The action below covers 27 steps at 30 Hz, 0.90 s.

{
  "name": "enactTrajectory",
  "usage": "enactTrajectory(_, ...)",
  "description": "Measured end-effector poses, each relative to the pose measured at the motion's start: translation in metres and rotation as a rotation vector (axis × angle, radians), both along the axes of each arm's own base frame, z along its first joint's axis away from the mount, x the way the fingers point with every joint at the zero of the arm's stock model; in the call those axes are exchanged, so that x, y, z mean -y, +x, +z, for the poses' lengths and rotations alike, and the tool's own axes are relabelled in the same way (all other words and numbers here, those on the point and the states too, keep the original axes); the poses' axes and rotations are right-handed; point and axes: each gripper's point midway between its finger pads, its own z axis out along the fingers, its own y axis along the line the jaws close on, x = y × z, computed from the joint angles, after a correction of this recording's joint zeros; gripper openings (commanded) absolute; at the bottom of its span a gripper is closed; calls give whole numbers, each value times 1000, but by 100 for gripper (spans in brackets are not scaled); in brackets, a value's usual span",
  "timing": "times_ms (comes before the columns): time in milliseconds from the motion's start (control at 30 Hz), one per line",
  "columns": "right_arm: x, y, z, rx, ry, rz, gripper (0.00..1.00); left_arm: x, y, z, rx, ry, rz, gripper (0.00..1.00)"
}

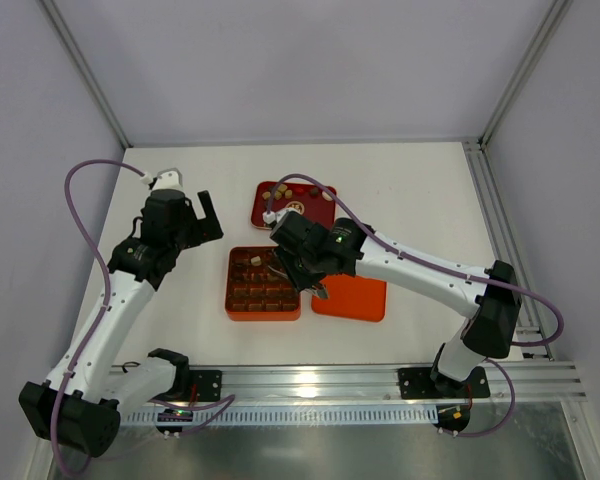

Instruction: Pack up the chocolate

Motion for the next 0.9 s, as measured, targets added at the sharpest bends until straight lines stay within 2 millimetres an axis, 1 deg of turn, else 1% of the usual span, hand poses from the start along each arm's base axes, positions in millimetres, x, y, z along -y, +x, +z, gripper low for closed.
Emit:
enactTrajectory(100,0,1,1,4,2,0,41,0,0,0,0,0,0,100)
enactTrajectory(167,0,1,2,6,0,-2,43,0,0,0,0,0,0,100)
enactTrajectory(467,1,3,8,20,0,-8,44,0,0,0,0,0,0,100)
enactTrajectory(600,0,5,13,29,6,-12,47,0,0,0,0,0,0,100)
enactTrajectory(767,-1,7,18,39,15,-10,47,0,0,0,0,0,0,100)
enactTrajectory(900,3,11,22,44,18,-18,47,0,0,0,1,0,0,100)
